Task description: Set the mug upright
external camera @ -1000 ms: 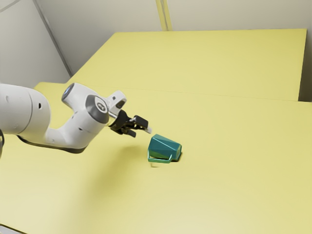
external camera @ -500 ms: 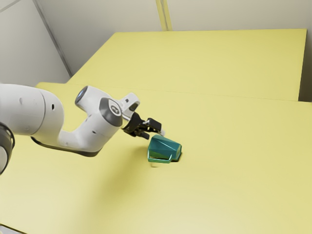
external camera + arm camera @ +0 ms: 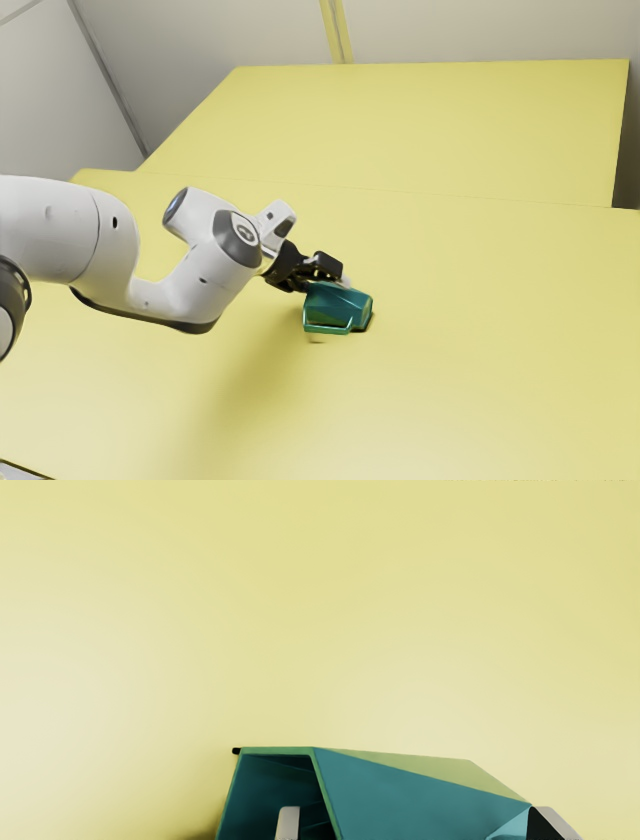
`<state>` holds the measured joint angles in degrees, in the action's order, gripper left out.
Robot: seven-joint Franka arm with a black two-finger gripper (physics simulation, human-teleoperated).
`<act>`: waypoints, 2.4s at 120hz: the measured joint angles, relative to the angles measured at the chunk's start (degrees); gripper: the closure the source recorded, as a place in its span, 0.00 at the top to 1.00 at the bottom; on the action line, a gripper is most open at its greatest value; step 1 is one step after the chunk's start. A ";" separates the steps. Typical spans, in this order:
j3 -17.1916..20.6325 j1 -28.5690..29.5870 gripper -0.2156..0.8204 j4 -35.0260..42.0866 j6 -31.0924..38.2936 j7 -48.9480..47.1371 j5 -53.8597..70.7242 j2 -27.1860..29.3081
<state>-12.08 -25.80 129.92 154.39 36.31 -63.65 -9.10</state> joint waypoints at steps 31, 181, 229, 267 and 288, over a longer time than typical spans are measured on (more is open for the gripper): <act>1.39 -0.55 0.56 0.01 0.43 0.04 -0.73 0.91; 3.76 -3.77 0.07 -6.77 2.85 -3.23 -4.85 -0.46; -3.58 -4.18 0.06 -6.14 -11.86 -11.37 37.36 7.35; -8.68 -3.11 0.06 -6.47 -24.07 -26.11 61.48 8.62; -8.80 0.55 0.06 -6.58 -26.25 -32.03 63.54 8.31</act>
<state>-20.88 -25.25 123.34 128.15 4.27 -0.10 -0.79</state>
